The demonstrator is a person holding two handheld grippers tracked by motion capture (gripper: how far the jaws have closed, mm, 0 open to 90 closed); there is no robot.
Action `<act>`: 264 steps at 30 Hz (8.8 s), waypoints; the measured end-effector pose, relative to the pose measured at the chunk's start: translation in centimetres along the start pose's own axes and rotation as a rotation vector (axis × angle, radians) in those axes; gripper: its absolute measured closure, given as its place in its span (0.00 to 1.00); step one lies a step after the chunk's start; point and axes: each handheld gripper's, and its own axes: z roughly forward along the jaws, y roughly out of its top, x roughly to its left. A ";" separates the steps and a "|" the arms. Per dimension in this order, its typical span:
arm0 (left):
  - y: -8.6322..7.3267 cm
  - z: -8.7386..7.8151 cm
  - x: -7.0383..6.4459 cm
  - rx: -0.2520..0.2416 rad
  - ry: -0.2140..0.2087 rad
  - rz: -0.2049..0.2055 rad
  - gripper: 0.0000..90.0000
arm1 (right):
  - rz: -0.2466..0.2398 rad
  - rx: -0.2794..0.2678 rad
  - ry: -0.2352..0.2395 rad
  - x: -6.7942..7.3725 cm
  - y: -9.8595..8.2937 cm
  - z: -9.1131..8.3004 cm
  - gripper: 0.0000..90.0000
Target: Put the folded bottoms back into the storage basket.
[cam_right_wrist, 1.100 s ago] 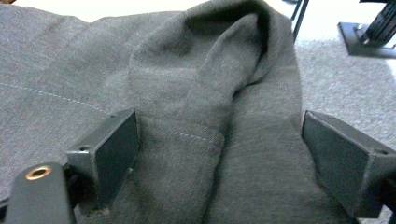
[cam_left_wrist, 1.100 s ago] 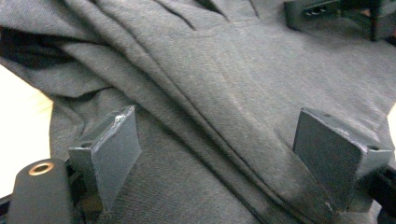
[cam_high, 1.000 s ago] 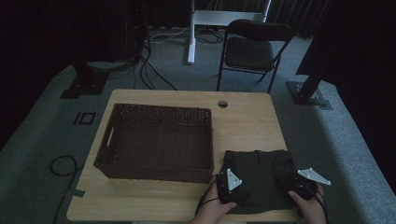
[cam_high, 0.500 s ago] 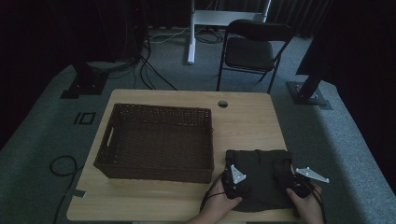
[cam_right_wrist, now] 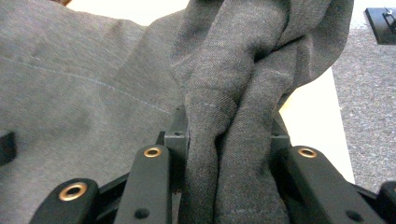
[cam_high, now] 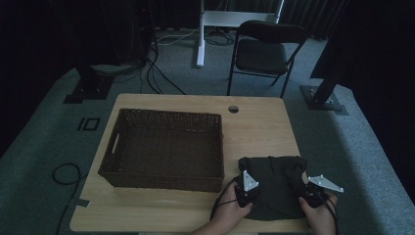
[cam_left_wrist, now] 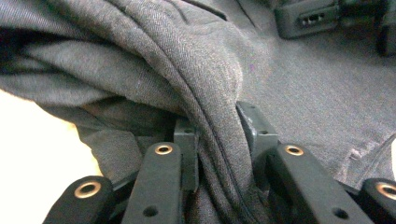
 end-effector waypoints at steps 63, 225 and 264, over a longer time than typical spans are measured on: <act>11.4 -12.7 7.5 -0.172 -0.004 0.041 0.83 | -0.040 -0.270 0.115 7.4 14.9 -5.4 0.73; -2.5 -20.2 29.3 0.067 0.369 -0.154 0.18 | -0.224 0.044 0.197 28.6 15.3 16.8 0.19; 0.6 -25.4 25.1 -0.088 0.269 -0.104 0.12 | -0.226 -0.156 0.275 24.5 19.1 9.2 0.14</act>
